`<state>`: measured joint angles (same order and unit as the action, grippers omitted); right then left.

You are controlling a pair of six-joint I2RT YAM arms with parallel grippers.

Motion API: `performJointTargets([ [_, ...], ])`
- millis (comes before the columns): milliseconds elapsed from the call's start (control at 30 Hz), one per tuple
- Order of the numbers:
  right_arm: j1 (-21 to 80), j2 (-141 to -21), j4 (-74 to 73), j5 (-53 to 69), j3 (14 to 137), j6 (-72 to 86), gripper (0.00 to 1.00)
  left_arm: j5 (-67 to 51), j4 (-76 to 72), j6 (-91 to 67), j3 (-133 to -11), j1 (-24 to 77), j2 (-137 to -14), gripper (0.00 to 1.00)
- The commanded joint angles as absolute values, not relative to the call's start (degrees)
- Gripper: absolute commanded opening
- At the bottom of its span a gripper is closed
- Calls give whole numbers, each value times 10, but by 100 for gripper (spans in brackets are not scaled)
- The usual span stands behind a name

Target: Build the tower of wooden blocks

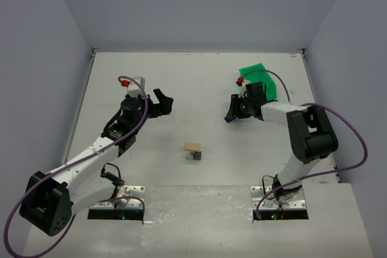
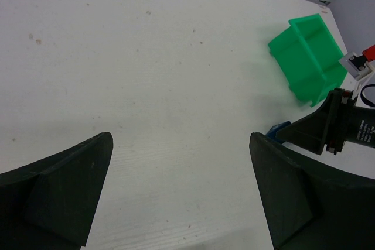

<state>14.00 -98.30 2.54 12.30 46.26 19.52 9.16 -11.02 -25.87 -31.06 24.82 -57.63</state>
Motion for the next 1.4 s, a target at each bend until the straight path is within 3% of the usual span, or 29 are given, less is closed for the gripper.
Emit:
performJointTargets([
  [0,138,-987,48,107,468,194,36,84,-141,-252,-329,250,-585,100],
  [333,139,-951,4,72,469,202,0,68,-146,-253,-332,250,-595,100],
  [467,148,-926,-61,-7,483,199,0,68,-148,-254,-330,250,-591,100],
  [600,169,-913,-174,-221,521,204,0,69,-147,-253,-330,250,-588,100],
  [700,182,-919,-246,-306,547,220,0,68,-147,-253,-329,250,-588,100],
  [900,206,-989,-406,-488,620,291,0,71,-141,-253,-331,250,-584,100],
  [1367,253,-1195,-571,-584,784,390,3,83,-136,-251,-332,250,-585,100],
])
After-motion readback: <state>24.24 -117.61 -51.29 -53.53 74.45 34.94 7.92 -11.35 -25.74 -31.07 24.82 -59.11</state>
